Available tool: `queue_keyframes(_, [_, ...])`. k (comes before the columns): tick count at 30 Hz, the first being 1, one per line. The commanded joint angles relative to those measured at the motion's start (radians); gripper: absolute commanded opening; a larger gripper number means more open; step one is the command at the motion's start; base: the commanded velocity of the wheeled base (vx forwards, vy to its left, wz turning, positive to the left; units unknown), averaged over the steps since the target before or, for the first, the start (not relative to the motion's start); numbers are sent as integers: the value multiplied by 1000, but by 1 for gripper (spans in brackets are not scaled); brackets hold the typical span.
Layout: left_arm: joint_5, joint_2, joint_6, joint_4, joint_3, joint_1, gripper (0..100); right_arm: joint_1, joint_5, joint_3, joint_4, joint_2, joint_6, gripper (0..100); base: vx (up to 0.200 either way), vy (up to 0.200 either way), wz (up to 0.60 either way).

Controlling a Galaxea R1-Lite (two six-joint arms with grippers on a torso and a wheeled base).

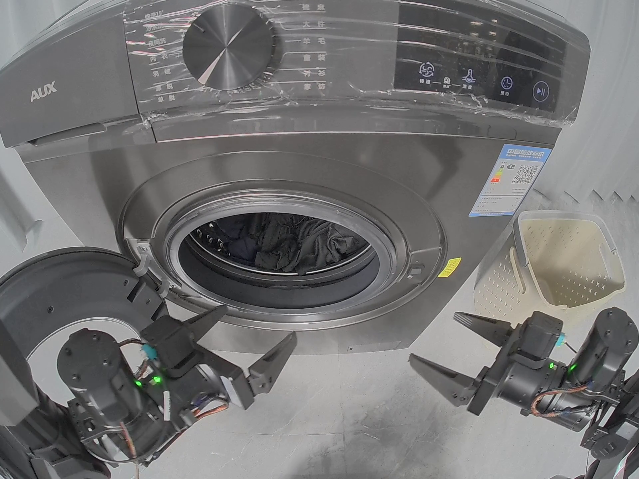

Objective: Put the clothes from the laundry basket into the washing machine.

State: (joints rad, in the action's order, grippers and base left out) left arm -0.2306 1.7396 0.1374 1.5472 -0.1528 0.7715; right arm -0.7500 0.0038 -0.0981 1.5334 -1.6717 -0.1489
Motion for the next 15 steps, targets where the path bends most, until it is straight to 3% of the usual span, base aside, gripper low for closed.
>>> queue_keyframes(1, [-18,-167,-2,2,108,0,100,72,-36,61,-9,139,-3,100,0,0,0])
queue_keyframes(4, [-30,-222,-10,1,134,2,100,110,-41,83,-12,181,-1,100,-200,0,0])
queue_keyframes(8, [-36,-310,-42,-30,153,0,100,175,-41,98,-39,233,5,100,-200,0,0])
queue_keyframes(12, [-36,-456,-87,-176,153,-26,100,248,-39,98,-142,331,31,100,-200,0,0])
queue_keyframes(15, [-36,-578,-99,-302,153,-28,100,261,-39,98,-272,434,35,100,-200,0,0])
